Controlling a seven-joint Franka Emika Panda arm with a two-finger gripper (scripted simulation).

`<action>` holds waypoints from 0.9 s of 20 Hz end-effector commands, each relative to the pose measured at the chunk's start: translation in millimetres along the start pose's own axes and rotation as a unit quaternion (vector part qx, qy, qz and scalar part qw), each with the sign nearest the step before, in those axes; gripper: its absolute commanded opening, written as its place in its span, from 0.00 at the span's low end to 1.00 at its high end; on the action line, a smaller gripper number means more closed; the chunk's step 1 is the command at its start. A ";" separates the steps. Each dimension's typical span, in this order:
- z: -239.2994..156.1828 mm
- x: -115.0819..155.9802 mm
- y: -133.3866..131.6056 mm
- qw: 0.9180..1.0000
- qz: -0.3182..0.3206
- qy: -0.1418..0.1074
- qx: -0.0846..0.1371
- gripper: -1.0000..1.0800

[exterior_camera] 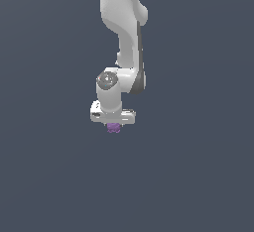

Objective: Pick up the object and move it to a goal position.

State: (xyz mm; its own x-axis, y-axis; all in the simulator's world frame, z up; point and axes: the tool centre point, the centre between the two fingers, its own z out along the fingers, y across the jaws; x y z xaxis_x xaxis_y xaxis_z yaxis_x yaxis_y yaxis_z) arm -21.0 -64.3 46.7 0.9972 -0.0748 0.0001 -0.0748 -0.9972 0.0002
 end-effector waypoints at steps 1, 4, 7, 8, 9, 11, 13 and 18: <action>-7.0 -2.1 -4.8 1.000 0.000 0.001 0.000 0.00; -19.2 -6.7 -12.9 1.000 0.000 0.001 0.000 0.00; -35.5 -12.8 -23.7 1.000 0.000 0.001 0.000 0.00; -41.9 -15.2 -27.9 1.000 0.000 0.001 0.000 0.00; -48.7 -17.7 -32.4 1.000 0.000 0.001 0.000 0.00; -64.0 -23.3 -42.5 1.000 0.000 0.001 0.000 0.00; -81.2 -29.6 -53.8 1.000 0.000 0.001 0.000 0.00; -128.6 -46.6 -85.0 1.000 0.000 0.000 -0.001 0.00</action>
State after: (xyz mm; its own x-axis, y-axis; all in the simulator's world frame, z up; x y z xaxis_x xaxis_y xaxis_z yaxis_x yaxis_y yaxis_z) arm -56.3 13.9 160.4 0.9972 -0.0742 0.0004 -0.0742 -0.9972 0.0007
